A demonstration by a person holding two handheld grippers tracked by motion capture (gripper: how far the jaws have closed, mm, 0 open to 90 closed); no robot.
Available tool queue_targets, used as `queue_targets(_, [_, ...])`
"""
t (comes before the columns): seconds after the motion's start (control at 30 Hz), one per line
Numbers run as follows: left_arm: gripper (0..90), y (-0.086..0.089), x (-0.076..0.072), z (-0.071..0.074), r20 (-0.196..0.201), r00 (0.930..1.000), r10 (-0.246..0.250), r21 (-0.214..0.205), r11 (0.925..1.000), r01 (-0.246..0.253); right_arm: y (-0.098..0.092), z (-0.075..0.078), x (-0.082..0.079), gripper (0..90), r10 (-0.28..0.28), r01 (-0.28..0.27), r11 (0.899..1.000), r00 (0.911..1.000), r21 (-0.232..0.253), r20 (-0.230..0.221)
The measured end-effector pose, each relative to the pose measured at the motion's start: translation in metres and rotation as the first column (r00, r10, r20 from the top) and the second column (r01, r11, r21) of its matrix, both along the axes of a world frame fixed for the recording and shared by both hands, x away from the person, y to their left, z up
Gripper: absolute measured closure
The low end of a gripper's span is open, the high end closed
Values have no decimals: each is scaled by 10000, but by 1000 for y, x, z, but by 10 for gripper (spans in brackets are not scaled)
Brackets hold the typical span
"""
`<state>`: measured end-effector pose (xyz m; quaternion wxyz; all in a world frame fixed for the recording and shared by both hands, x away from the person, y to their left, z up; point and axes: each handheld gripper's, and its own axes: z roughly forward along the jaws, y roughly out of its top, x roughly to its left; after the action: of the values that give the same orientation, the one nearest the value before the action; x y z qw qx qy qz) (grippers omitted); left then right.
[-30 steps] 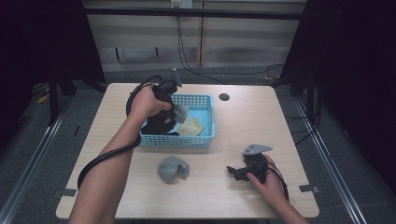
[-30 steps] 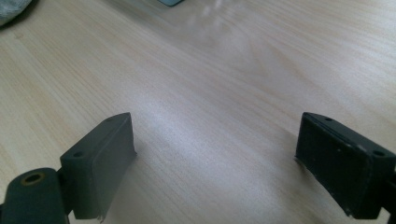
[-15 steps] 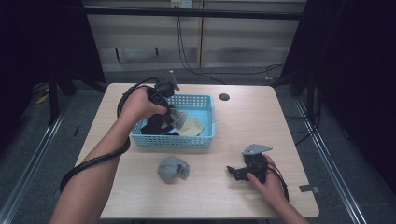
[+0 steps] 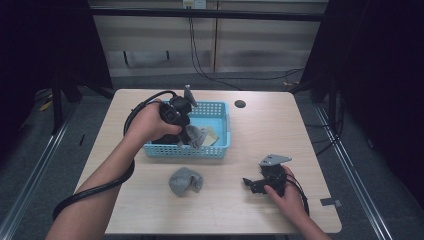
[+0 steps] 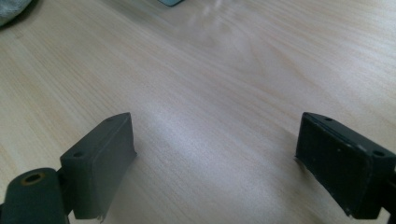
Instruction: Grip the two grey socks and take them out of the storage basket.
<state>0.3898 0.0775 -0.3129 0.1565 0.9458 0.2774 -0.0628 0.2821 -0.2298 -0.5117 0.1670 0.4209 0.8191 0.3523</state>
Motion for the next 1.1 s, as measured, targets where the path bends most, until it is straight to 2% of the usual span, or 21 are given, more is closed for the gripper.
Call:
queue_targets(0.07, [817, -1, -4, 0, 20, 10000, -45, -27, 10000, 45, 0, 0, 0, 110, -3, 3, 10000, 10000, 0, 0])
queue_targets(0.1, [817, -4, -10, -1, 35, 9996, -294, -145, 9995, 294, 0, 0, 0, 110, -1, 1, 10000, 10000, 1, 3])
queue_targets(0.17, [817, -6, -15, -4, 59, 9990, -445, -226, 9987, 446, 0, 0, 0, 110, -2, 2, 10000, 10000, -2, 1])
queue_targets(0.27, [816, -10, -21, -9, 31, 9986, -532, -323, 9981, 533, 0, 0, 0, 110, 1, -1, 10000, 10000, -1, 2])
queue_targets(0.5, [815, -23, -39, -32, -98, 9937, -1115, -459, 9928, 1109, 0, 0, 0, 110, -1, 1, 10000, 10000, -16, -1])
queue_targets(0.8, [815, -35, -50, -42, -84, 9880, -1541, -439, 9872, 1536, 0, 0, 0, 110, -11, 11, 10000, 10000, -3, -2])
queue_targets(0.9, [813, -41, -54, -50, -117, 9838, -1786, -344, 9834, 1781, 0, 0, 0, 110, 19, -19, 10000, 10000, -25, -8])
queue_targets(1.1, [811, -49, -59, -63, -91, 9812, -1930, -146, 9811, 1928, 0, 0, 0, 110, -13, 13, 10000, 10000, -18, -11])
